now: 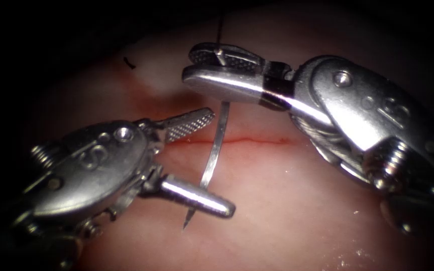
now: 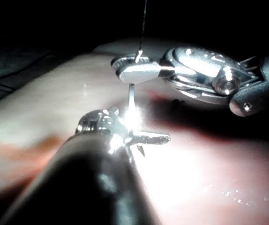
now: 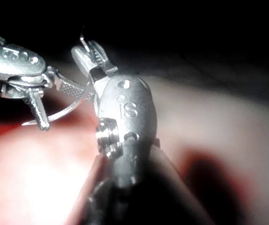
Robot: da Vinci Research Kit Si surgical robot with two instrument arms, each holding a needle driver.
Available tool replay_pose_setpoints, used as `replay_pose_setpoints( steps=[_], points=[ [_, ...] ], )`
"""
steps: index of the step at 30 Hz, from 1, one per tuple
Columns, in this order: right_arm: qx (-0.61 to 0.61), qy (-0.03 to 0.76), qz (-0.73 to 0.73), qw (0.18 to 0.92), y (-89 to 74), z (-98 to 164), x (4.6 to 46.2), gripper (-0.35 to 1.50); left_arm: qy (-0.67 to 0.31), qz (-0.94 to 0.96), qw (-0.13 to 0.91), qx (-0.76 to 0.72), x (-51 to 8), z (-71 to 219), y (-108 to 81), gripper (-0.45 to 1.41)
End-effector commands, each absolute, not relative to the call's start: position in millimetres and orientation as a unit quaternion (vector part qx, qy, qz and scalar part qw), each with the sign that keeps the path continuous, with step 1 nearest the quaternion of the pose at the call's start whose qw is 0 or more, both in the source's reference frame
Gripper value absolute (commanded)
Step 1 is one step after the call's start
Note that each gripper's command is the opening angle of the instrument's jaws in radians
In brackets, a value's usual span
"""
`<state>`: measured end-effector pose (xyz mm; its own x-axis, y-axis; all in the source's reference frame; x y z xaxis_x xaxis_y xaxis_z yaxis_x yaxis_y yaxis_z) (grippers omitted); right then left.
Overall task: Wound Closure
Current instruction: Readjust grip by passing back to the left gripper.
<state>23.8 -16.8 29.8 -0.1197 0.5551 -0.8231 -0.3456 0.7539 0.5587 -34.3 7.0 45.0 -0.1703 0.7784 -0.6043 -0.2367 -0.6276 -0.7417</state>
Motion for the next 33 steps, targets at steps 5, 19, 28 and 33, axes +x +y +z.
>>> replay_pose_setpoints(
  steps=[5,19,28,33],
  points=[
    [0.066,0.688,0.313,0.652,-16.1,29.9,24.9,-0.35,-0.270,0.720,0.348,-0.537,-34.7,46.2,7.8,0.72],
    [0.064,0.711,0.273,0.645,-16.6,30.1,25.2,-0.35,-0.344,0.677,0.312,-0.570,-34.3,44.9,7.4,0.25],
    [0.064,0.710,0.267,0.648,-17.0,30.2,25.3,-0.35,-0.379,0.655,0.330,-0.564,-34.5,45.4,7.8,-0.45],
    [0.062,0.707,0.270,0.650,-17.1,30.1,25.2,-0.35,-0.431,0.620,0.380,-0.534,-34.2,45.5,7.5,-0.45]
  ],
)
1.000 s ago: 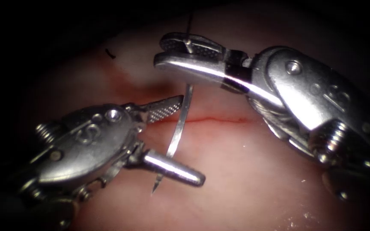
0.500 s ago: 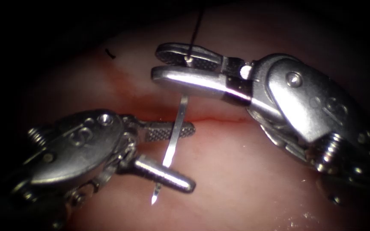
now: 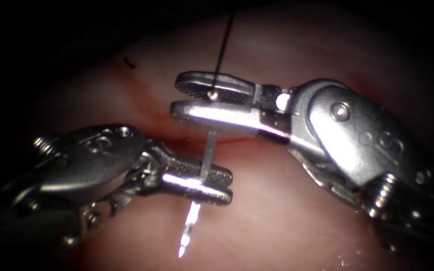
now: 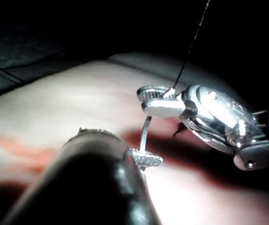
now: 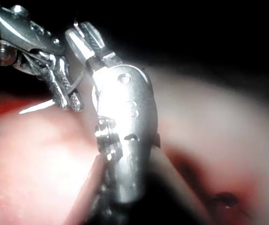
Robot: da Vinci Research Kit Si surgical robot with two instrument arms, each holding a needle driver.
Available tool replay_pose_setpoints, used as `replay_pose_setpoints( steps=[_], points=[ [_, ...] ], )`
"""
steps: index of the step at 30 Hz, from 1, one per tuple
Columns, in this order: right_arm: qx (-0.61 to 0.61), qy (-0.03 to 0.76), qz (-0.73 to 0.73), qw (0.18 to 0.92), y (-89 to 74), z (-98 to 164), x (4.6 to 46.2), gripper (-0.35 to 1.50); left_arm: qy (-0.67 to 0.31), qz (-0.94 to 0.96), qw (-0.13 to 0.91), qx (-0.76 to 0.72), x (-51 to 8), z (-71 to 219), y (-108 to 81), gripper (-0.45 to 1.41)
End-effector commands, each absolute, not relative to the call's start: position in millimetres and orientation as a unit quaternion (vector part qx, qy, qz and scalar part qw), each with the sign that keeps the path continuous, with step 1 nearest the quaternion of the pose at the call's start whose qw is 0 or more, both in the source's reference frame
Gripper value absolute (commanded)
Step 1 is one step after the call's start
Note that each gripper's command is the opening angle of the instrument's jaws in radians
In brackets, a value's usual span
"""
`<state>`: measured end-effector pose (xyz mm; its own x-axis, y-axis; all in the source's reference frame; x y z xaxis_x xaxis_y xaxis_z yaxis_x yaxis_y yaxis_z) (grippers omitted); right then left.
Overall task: Wound Closure
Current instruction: Readjust grip by passing back to the left gripper, then grasp the needle with the right needle driver.
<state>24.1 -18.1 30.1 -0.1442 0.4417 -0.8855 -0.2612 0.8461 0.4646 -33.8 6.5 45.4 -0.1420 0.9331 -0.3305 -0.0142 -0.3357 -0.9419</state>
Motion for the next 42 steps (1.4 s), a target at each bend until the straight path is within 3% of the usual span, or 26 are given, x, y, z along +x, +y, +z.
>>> replay_pose_setpoints(
  steps=[1,5,6,10,12,18,29,42],
  points=[
    [0.061,0.705,0.273,0.652,-17.1,30.1,25.2,-0.35,-0.431,0.620,0.379,-0.534,-34.1,45.5,7.5,-0.45],
    [0.082,0.676,0.330,0.653,-17.3,30.0,25.3,-0.35,-0.435,0.617,0.389,-0.528,-33.9,45.4,7.5,-0.45],
    [0.081,0.664,0.349,0.656,-17.5,29.8,25.3,-0.18,-0.429,0.620,0.394,-0.526,-33.8,45.4,7.6,-0.45],
    [0.069,0.633,0.388,0.667,-17.9,29.2,25.5,0.98,-0.418,0.624,0.404,-0.522,-33.8,45.4,7.6,-0.45],
    [0.060,0.624,0.395,0.671,-18.1,28.9,25.7,1.24,-0.417,0.625,0.405,-0.521,-33.8,45.4,7.6,-0.45],
    [0.056,0.619,0.399,0.674,-18.5,28.3,25.8,1.24,-0.411,0.628,0.411,-0.518,-33.8,45.4,7.8,-0.45],
    [0.048,0.624,0.399,0.670,-19.5,28.4,25.8,1.04,-0.408,0.620,0.415,-0.527,-33.7,45.5,8.0,-0.45],
    [0.037,0.633,0.404,0.660,-20.0,28.5,26.0,0.57,-0.410,0.614,0.418,-0.529,-33.5,45.7,7.9,-0.45]
  ],
)
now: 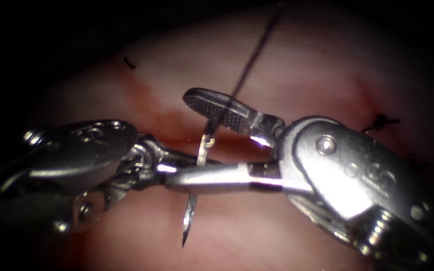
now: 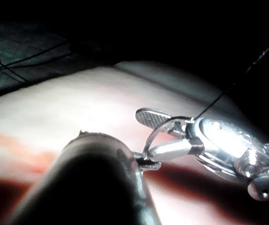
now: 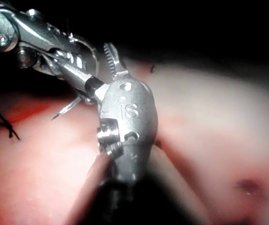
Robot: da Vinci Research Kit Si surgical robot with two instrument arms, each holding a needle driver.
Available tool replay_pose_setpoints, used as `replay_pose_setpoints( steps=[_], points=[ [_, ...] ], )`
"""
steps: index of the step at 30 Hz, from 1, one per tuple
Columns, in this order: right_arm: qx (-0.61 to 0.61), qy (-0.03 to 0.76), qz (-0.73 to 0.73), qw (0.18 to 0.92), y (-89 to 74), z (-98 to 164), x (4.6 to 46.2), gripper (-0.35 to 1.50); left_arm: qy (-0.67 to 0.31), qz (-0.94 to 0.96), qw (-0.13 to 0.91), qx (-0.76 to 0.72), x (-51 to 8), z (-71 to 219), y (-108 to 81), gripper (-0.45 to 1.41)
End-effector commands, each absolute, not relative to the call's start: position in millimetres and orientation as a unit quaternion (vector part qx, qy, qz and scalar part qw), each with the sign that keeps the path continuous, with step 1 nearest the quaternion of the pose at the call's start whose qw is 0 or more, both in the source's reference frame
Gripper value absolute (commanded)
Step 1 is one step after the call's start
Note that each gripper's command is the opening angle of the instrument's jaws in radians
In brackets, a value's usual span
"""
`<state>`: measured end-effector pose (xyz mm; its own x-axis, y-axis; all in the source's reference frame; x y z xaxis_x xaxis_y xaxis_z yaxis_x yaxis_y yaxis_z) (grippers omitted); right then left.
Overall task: Wound Closure
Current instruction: Grasp the needle with the right needle driver.
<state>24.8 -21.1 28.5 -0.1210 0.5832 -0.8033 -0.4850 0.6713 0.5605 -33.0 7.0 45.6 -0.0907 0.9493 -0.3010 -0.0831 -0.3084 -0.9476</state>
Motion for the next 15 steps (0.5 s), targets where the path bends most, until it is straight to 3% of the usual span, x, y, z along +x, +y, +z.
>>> replay_pose_setpoints(
  steps=[1,4,5,6,15],
  points=[
    [0.037,0.633,0.404,0.659,-19.9,28.5,26.0,0.52,-0.410,0.614,0.418,-0.529,-33.5,45.7,7.9,-0.45],
    [0.037,0.633,0.405,0.659,-19.9,28.5,26.0,0.22,-0.410,0.614,0.418,-0.529,-33.4,45.7,7.8,-0.45],
    [0.037,0.633,0.405,0.659,-19.9,28.5,26.0,0.02,-0.410,0.614,0.417,-0.529,-33.4,45.7,7.7,-0.45],
    [0.037,0.632,0.405,0.660,-19.9,28.5,26.0,-0.32,-0.410,0.615,0.417,-0.529,-33.3,45.7,7.7,-0.45],
    [0.045,0.623,0.399,0.671,-19.8,28.7,26.1,-0.35,-0.414,0.613,0.414,-0.531,-33.4,45.5,7.6,-0.45]
  ],
)
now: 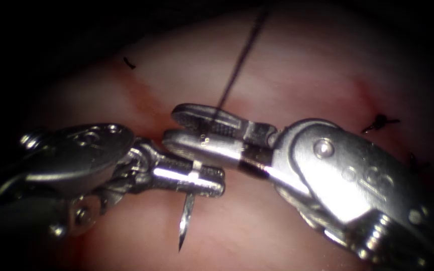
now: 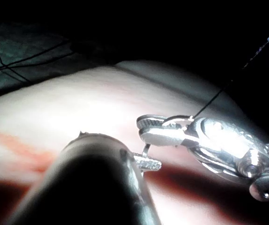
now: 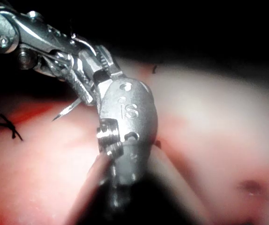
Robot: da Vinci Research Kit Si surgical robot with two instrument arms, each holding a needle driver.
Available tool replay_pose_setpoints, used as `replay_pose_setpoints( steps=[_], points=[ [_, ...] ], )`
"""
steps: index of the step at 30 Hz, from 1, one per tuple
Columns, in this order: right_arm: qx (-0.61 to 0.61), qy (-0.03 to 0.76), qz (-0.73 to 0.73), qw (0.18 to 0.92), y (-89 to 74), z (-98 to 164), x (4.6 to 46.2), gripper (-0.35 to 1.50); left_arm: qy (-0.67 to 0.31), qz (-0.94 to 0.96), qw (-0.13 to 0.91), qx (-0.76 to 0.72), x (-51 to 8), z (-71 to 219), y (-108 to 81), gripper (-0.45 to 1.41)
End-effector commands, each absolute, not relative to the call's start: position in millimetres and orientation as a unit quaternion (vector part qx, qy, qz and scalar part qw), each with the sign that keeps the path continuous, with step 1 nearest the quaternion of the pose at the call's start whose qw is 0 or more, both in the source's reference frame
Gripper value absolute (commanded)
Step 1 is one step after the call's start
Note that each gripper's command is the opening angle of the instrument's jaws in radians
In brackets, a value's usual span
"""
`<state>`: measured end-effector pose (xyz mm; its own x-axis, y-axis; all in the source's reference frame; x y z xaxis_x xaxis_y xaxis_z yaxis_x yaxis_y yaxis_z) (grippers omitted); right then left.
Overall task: Wound Closure
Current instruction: Grasp the needle with the right needle driver, then with the right gripper, insert the needle through the top of the incision.
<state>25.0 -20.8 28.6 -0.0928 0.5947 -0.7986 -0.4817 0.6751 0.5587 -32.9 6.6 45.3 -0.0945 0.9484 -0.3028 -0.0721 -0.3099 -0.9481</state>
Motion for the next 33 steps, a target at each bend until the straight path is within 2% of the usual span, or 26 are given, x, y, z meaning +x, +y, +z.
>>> replay_pose_setpoints(
  steps=[1,3,4,5,7,9,11,13,18,24,26,28,30,31,33],
  points=[
    [0.050,0.628,0.393,0.670,-19.8,28.7,26.1,-0.35,-0.414,0.610,0.414,-0.533,-33.4,45.4,7.6,-0.45],
    [0.050,0.628,0.393,0.670,-19.8,28.6,26.0,-0.35,-0.417,0.606,0.419,-0.533,-33.4,45.3,7.6,-0.45],
    [0.053,0.629,0.394,0.668,-19.8,28.6,26.0,-0.35,-0.416,0.604,0.420,-0.535,-33.4,45.3,7.7,-0.30],
    [0.053,0.629,0.394,0.668,-19.8,28.7,26.0,-0.35,-0.409,0.601,0.429,-0.536,-33.4,45.3,7.8,0.07],
    [0.054,0.628,0.394,0.669,-19.6,28.7,25.9,-0.35,-0.388,0.600,0.451,-0.534,-33.4,45.3,7.8,0.62],
    [0.054,0.627,0.394,0.669,-19.5,28.9,25.8,-0.35,-0.365,0.598,0.478,-0.530,-33.4,45.3,7.6,1.03],
    [0.054,0.627,0.395,0.669,-19.3,29.0,25.7,-0.35,-0.355,0.593,0.491,-0.531,-33.5,45.3,7.4,1.19],
    [0.056,0.628,0.395,0.669,-18.8,29.3,25.4,-0.35,-0.335,0.584,0.502,-0.544,-33.1,45.3,6.8,1.28],
    [0.052,0.625,0.384,0.678,-17.5,29.8,25.1,-0.35,-0.299,0.604,0.485,-0.556,-31.7,45.2,6.2,1.40],
    [0.033,0.625,0.361,0.692,-15.0,31.0,24.9,-0.35,-0.246,0.651,0.448,-0.561,-28.8,44.9,5.4,1.40],
    [0.028,0.624,0.352,0.698,-14.3,31.5,25.3,-0.35,-0.212,0.674,0.437,-0.556,-27.9,45.0,5.1,1.26],
    [0.027,0.622,0.343,0.703,-13.6,32.1,25.7,-0.35,-0.181,0.697,0.421,-0.552,-27.5,45.4,4.9,1.21],
    [0.024,0.620,0.347,0.703,-13.0,32.6,26.2,-0.35,-0.157,0.713,0.406,-0.549,-27.4,45.8,4.9,1.01],
    [0.022,0.619,0.349,0.703,-12.7,32.9,26.5,-0.35,-0.139,0.725,0.393,-0.549,-27.4,46.2,4.9,0.84],
    [0.020,0.619,0.346,0.705,-12.3,33.3,27.1,-0.35,-0.126,0.730,0.389,-0.547,-27.3,46.9,5.0,0.67]
  ],
)
